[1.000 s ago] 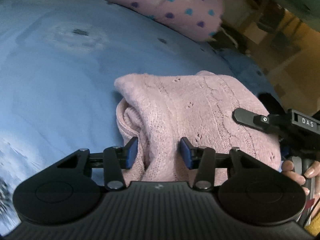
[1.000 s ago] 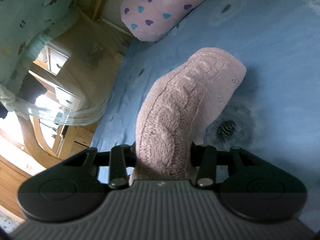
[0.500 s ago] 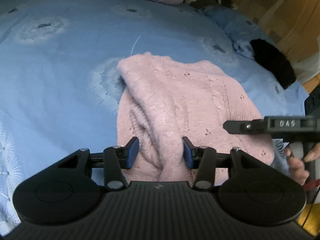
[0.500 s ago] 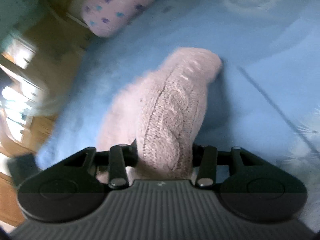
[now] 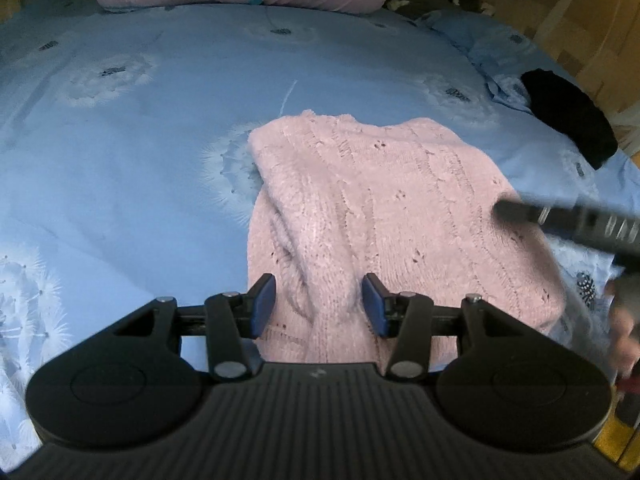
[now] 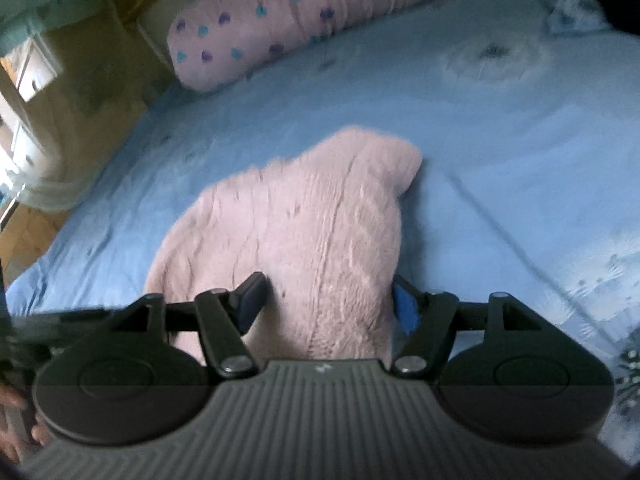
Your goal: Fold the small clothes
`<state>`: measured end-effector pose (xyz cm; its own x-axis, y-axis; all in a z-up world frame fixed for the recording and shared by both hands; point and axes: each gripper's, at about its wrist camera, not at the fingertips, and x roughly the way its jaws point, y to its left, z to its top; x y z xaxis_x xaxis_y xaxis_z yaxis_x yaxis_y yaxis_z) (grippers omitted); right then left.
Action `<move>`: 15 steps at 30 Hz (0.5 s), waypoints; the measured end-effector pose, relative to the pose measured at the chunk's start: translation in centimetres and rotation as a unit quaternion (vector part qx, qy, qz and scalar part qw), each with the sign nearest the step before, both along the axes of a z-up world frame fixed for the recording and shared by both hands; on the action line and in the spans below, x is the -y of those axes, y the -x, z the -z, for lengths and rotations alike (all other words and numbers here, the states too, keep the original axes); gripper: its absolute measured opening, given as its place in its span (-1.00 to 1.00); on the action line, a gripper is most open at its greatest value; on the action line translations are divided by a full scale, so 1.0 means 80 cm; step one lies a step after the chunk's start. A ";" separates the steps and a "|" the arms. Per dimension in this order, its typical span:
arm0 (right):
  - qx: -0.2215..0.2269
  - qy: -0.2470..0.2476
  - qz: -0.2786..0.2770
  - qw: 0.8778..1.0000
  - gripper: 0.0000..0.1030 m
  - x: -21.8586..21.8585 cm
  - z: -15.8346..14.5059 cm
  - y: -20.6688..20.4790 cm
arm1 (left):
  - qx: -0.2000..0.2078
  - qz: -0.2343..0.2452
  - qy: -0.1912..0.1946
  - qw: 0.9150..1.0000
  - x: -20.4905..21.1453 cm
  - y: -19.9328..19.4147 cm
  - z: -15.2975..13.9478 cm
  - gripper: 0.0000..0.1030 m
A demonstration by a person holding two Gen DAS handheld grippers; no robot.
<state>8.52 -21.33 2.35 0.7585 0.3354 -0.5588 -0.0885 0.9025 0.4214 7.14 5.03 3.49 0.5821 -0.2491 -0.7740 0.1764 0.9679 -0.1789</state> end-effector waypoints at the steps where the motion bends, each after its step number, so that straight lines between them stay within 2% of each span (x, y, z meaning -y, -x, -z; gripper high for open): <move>1: 0.019 0.000 0.010 1.000 0.34 0.005 -0.007 0.001 | -0.001 -0.002 0.001 1.000 -0.001 0.001 0.000 0.05; 3: 0.040 -0.006 0.019 0.999 0.32 0.006 -0.020 -0.006 | -0.002 -0.005 0.001 1.000 -0.001 0.000 0.001 0.05; 4: 0.044 -0.016 0.016 0.999 0.21 0.007 -0.024 -0.012 | -0.003 -0.007 0.001 1.000 -0.001 0.000 0.002 0.05; 5: 0.046 -0.024 0.009 0.999 -0.04 0.006 -0.026 -0.017 | -0.003 -0.006 -0.001 1.000 -0.001 0.000 0.003 0.05; 8: 0.039 -0.024 -0.004 0.999 -0.37 -0.010 -0.019 -0.039 | -0.001 -0.001 -0.009 1.000 -0.002 0.002 0.005 0.08; 11: 0.007 0.044 -0.007 0.999 -0.41 -0.033 0.014 -0.063 | -0.001 -0.003 -0.009 1.000 -0.007 0.002 0.009 0.19; 13: 0.036 0.068 -0.008 0.997 -0.42 -0.041 0.029 -0.065 | -0.005 -0.007 -0.005 1.000 -0.011 0.000 0.009 0.21; 15: 0.034 0.072 0.000 0.997 -0.42 -0.043 0.022 -0.062 | -0.007 -0.008 -0.004 1.000 -0.013 -0.001 0.009 0.22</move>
<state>13.51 -17.86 0.57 0.7955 0.2566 -0.5489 -0.1131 0.9529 0.2815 7.23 6.08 2.79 0.5746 -0.2335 -0.7844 0.1573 0.9721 -0.1742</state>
